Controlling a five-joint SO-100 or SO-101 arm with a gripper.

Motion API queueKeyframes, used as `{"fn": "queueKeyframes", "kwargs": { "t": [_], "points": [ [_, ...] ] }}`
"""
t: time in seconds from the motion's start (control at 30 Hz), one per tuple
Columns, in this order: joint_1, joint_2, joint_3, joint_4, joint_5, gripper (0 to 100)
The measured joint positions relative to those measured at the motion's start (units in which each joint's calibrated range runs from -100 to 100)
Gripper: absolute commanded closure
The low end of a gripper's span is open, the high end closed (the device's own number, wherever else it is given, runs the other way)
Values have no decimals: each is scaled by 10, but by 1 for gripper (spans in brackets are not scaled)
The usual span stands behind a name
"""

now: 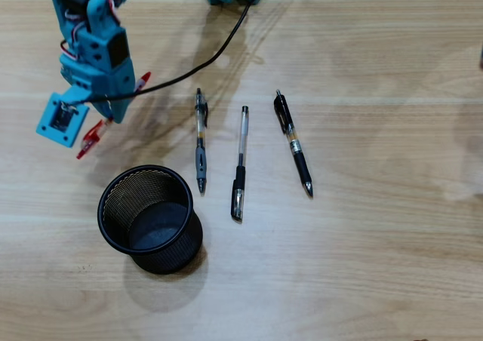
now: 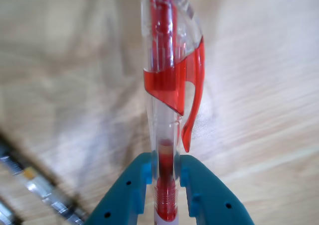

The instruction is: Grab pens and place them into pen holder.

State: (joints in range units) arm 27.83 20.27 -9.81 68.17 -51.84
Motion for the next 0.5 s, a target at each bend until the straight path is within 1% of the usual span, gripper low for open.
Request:
{"fn": "queueKeyframes", "kwargs": {
  "t": [0.17, 0.3, 0.5],
  "points": [
    [-1, -117, 0, 0, 0, 98],
    [-28, -203, 1, 1, 0, 98],
    [-60, -319, 63, 1, 0, 98]
  ]
}}
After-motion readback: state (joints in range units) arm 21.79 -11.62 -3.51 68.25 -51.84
